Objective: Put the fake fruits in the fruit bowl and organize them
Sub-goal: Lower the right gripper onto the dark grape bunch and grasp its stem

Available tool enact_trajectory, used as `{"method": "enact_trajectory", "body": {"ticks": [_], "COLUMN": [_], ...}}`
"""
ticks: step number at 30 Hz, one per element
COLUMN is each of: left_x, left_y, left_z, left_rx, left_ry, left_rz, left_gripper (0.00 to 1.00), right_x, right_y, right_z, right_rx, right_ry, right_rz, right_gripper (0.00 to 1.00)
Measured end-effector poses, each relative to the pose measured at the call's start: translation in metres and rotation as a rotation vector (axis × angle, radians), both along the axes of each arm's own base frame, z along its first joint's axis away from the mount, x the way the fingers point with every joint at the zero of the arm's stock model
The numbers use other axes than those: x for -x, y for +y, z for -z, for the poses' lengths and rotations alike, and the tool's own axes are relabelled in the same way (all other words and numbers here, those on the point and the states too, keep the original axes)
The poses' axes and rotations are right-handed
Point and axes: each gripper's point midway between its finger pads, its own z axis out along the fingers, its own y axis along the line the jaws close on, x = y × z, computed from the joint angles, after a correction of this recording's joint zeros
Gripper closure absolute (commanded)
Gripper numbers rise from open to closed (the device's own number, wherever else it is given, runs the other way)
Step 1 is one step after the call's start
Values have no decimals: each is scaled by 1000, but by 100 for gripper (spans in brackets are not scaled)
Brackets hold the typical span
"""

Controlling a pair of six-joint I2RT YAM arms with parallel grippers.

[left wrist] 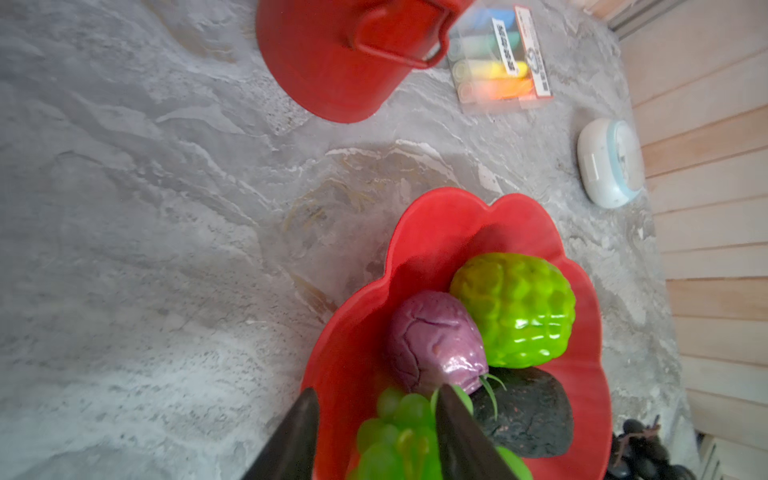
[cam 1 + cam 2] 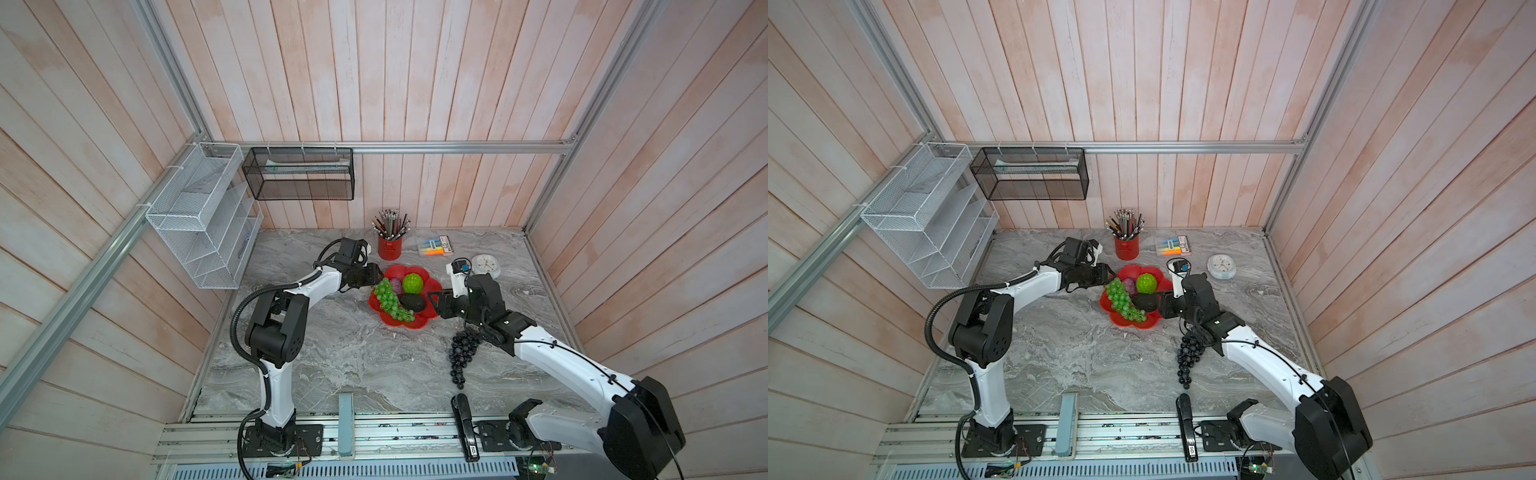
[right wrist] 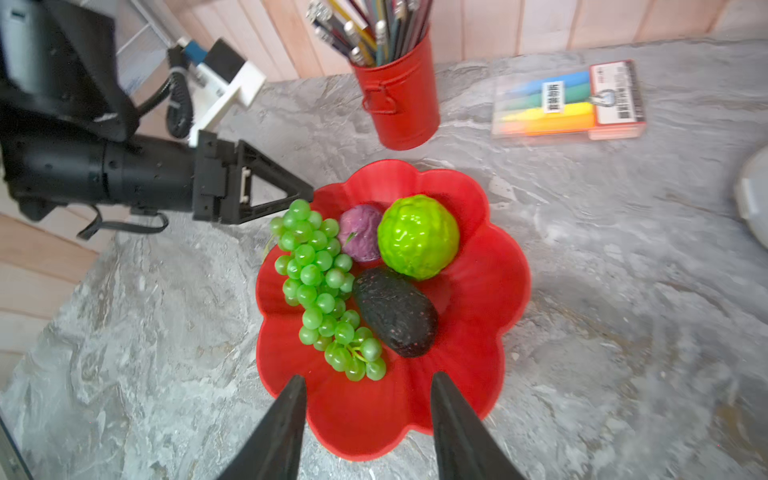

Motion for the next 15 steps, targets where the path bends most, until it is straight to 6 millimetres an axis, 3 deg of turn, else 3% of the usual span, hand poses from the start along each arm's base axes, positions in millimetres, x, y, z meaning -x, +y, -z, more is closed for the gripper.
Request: {"method": "enact_trajectory", "body": {"ticks": [5, 9, 12, 15], "left_x": [4, 18, 36, 54], "left_y": [8, 14, 21, 28], "left_z": [-54, -102, -112, -103], "left_rx": [17, 50, 64, 72], "left_ry": [-90, -182, -202, -177], "left_rz": [-9, -15, -20, -34], "left_gripper": [43, 43, 43, 43], "right_x": [3, 12, 25, 38], "right_y": [-67, -118, -147, -158], "right_z": [-4, 20, 45, 72], "right_rx": [-62, -97, -130, -152], "right_ry": [13, 103, 191, 290], "right_rz": [222, 399, 507, 560], "right_gripper": [38, 31, 26, 23]}}
